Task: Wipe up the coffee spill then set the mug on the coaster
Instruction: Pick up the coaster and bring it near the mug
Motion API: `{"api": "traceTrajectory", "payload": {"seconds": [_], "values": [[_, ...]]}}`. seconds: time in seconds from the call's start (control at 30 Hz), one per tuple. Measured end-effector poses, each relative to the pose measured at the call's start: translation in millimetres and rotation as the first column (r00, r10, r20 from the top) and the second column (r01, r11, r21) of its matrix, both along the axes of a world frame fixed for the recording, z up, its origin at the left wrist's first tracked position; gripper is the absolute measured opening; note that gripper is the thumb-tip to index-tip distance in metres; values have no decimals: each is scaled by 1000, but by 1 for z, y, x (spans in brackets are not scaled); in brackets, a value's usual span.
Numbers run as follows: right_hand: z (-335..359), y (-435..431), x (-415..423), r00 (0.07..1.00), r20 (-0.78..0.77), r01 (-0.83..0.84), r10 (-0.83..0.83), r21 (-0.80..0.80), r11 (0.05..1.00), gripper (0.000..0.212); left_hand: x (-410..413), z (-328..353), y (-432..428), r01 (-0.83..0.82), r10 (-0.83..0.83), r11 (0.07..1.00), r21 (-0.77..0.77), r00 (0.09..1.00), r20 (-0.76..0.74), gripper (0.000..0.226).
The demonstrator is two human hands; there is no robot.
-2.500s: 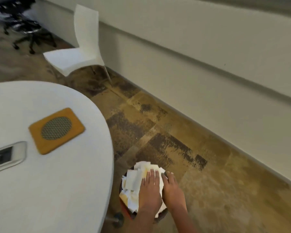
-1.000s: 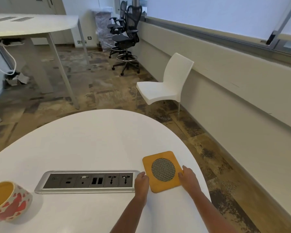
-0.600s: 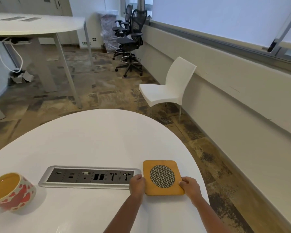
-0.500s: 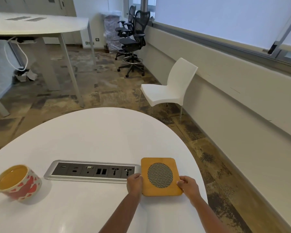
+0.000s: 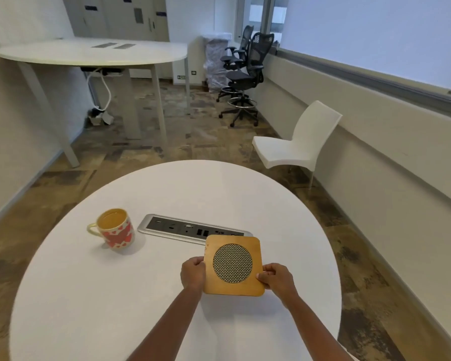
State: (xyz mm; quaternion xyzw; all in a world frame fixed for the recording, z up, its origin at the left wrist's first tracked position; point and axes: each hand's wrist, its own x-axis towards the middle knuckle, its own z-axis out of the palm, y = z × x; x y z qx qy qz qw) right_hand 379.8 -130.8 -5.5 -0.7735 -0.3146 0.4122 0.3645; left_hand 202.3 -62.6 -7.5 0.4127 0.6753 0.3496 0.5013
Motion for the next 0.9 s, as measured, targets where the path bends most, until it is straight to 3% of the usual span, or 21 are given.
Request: {"api": "traceTrajectory", "payload": {"seconds": [0.33, 0.67, 0.9], "values": [[-1, 18, -101, 993, -8, -116, 116, -5, 993, 34, -106, -4, 12, -2, 1, 1000, -2, 982, -190, 30], [-31, 41, -181, 1000, 24, 15, -13, -91, 996, 37, -169, -24, 49, 157, -164, 986, -49, 951, -261, 24], [-47, 55, -207, 993, 59, 109, -103, -106, 988, 26, -184, -37, 68, 260, -265, 964, -58, 912, -313, 19]]}}
